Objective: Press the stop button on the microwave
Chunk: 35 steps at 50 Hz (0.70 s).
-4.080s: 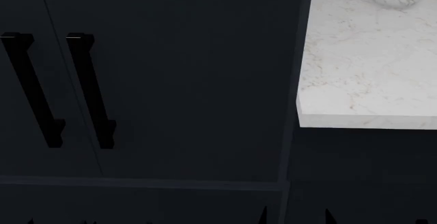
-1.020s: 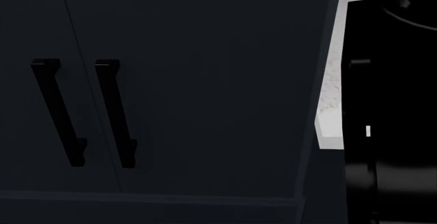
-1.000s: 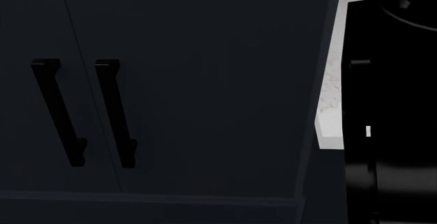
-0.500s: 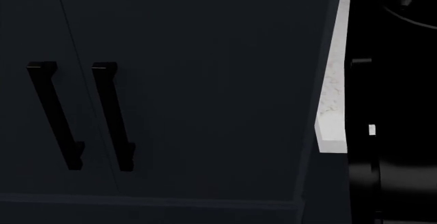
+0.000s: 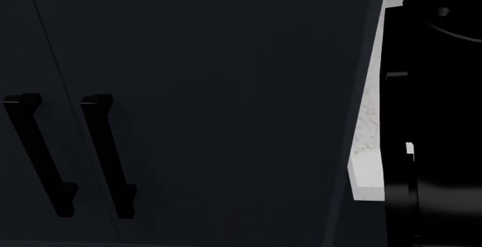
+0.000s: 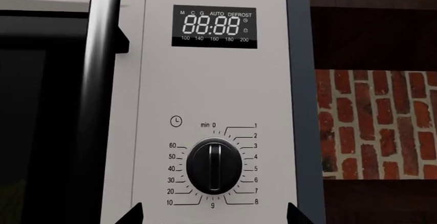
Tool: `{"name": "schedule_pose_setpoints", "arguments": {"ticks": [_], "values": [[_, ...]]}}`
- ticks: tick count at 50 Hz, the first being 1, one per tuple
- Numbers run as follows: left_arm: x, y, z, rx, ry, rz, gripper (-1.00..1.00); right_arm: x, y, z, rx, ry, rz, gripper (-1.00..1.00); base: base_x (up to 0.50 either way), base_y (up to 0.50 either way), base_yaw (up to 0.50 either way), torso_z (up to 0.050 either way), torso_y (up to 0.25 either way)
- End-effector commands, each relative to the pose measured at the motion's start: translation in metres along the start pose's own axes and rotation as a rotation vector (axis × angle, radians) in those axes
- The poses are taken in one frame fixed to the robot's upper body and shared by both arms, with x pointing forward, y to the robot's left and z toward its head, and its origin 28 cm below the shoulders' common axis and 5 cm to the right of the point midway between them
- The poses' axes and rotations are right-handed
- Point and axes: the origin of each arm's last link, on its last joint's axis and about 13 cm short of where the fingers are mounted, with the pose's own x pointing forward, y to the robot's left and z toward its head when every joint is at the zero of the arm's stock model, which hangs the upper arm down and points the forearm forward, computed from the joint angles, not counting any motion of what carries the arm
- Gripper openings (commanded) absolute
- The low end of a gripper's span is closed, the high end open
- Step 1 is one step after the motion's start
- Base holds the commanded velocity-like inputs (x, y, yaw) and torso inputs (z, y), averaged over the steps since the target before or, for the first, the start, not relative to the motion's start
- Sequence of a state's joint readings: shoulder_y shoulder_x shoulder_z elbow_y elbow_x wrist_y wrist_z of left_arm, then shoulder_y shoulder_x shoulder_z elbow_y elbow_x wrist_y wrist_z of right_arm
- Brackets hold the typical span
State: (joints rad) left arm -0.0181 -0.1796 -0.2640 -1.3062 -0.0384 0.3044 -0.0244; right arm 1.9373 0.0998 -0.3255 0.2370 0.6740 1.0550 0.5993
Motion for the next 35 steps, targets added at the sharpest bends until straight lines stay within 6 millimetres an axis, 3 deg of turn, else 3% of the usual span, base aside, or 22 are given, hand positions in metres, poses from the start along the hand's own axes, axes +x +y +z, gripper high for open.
{"name": "schedule_pose_setpoints", "arguments": {"ticks": [1, 6, 20, 35], "values": [[-0.001, 0.000, -0.001, 0.000, 0.005, 0.001, 1.00, 0.000, 0.001, -0.002, 0.011, -0.010, 0.003, 1.00, 0.00, 0.00, 0.00, 0.000, 0.000], [-0.001, 0.000, -0.001, 0.000, 0.005, 0.001, 1.00, -0.001, 0.002, -0.001, 0.031, -0.016, 0.024, 1.00, 0.05, 0.00, 0.00, 0.000, 0.000], [-0.001, 0.000, -0.001, 0.000, 0.005, 0.001, 1.00, -0.006, 0.002, 0.027, 0.027, -0.106, -0.013, 1.00, 0.07, -0.01, 0.00, 0.000, 0.000], [-0.001, 0.000, -0.001, 0.000, 0.005, 0.001, 1.00, 0.000, 0.004, 0.009, 0.005, -0.073, -0.009, 1.00, 0.12, -0.04, 0.00, 0.000, 0.000]]}}
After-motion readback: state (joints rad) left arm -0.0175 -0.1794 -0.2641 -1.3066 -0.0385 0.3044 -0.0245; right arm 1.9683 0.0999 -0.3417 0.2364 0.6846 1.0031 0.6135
